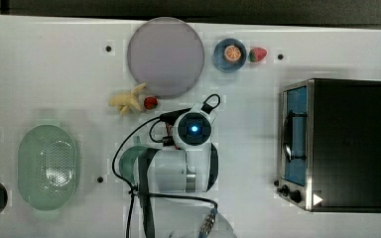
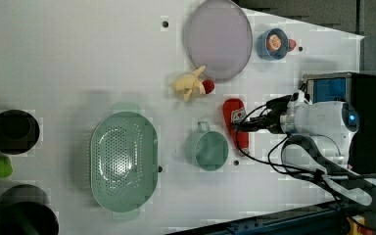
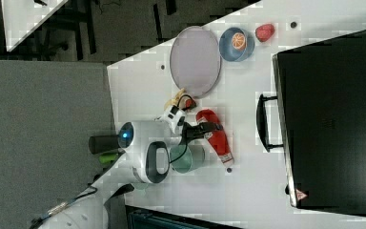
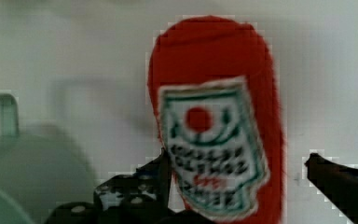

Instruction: Pick Ketchup from the table and place it in strainer.

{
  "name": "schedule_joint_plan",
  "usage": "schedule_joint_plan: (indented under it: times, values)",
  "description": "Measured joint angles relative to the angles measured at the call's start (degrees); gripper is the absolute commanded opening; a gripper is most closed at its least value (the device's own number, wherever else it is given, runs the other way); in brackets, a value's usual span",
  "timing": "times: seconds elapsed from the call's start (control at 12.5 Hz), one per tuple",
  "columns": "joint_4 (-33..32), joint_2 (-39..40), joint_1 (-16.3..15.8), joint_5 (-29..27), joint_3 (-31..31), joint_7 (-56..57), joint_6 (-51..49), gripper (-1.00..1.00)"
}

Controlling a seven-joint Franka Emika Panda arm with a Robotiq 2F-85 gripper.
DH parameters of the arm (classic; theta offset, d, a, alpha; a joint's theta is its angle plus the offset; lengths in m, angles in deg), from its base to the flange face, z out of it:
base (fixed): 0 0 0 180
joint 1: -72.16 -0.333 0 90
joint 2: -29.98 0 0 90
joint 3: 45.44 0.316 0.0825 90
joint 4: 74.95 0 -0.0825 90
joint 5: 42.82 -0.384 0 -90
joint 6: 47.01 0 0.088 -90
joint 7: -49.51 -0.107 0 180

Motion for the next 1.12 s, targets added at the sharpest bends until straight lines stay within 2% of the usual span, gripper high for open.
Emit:
schedule_joint_plan:
  times: [0.08,0.16,0.4,0.8,1.12]
  values:
    - [0.11,1.43,0.02,-0.02,0.14,0.03,1.23,1.00]
    - [0.11,2.25,-0.01,-0.14,0.22,0.03,1.85,0.92]
    - [-0.34,2.60,-0.14,-0.04,0.08,0.03,2.35,0.21]
    - [0.11,0.63,0.02,0.23,-0.34,0.25,1.79,0.21]
    - [0.00,-9.86,0.27,0.20,0.32,0.25,-8.28,0.21]
